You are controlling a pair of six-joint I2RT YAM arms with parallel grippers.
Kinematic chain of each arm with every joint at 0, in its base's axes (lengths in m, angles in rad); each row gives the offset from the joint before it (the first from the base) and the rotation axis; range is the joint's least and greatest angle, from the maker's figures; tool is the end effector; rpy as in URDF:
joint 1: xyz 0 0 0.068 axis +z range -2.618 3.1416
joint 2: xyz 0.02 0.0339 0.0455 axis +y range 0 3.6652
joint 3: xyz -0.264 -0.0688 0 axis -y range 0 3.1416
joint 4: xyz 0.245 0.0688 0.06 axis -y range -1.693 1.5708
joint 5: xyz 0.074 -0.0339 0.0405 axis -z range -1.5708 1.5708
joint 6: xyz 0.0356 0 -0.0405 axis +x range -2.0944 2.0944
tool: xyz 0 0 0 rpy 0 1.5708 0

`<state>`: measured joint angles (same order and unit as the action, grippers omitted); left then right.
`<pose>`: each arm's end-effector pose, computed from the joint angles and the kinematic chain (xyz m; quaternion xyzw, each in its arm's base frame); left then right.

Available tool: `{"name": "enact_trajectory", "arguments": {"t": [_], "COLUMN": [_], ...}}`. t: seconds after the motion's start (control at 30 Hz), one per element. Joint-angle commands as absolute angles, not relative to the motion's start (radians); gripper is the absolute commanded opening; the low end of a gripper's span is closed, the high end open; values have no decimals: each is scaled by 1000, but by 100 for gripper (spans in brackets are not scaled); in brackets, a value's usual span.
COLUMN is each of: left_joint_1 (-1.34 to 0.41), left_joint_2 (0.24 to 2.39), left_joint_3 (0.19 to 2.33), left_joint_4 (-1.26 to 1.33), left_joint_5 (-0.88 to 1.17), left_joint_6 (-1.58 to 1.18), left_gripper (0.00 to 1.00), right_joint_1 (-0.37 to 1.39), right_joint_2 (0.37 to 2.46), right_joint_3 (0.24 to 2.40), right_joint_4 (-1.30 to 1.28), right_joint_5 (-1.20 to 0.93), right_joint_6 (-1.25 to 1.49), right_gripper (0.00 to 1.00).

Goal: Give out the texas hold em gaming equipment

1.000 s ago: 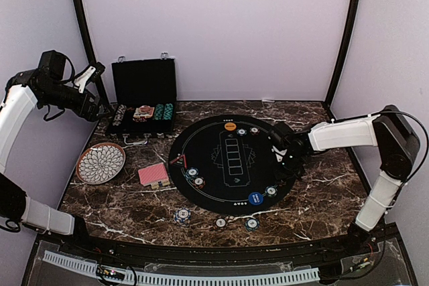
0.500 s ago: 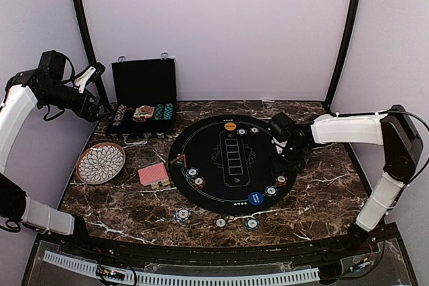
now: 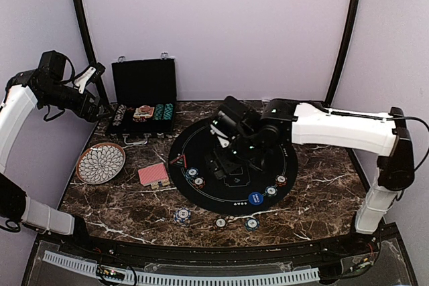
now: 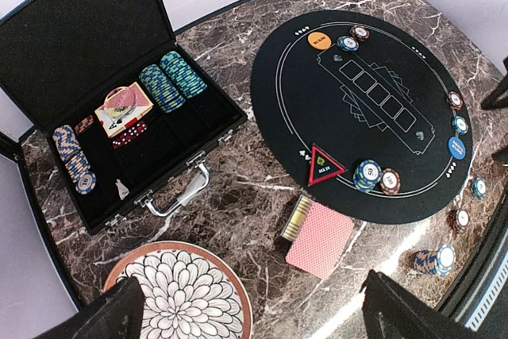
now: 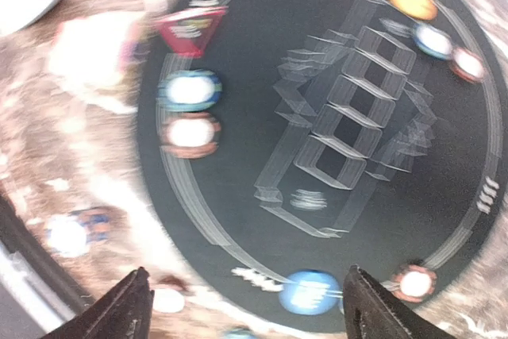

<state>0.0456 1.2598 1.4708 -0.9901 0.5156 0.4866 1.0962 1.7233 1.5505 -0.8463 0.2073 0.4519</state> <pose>0.2415 -0.0066 0.4011 0.2911 0.8491 -0.1289 0.4216 0.1751 0.3247 0.2987 -0.2763 0.9167 0.1182 0.2633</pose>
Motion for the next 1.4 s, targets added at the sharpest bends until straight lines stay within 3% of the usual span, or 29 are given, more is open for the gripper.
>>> {"name": "enact_trajectory", "arguments": {"t": [0.0, 0.3, 0.67, 1.37], "left_joint_1": [40, 40, 41, 40], "left_joint_2": [1228, 1231, 1236, 1225], "left_joint_3": [1461, 1476, 1484, 1486], "left_joint_4": [-1009, -1017, -1015, -1020], "left_joint_5": [530, 537, 542, 542], "left_joint_6": [495, 498, 498, 507], "left_gripper": [99, 99, 99, 99], "right_joint_1": [1210, 1319, 1328, 1361], "right_joint_2": [1851, 2046, 2129, 2266], "right_joint_3": [1661, 1823, 1891, 1980], "right_joint_4": [-868, -851, -876, -923], "right_joint_5": [160, 28, -40, 31], "right_joint_6": [426, 302, 228, 199], "right_gripper": [88, 98, 98, 92]}}
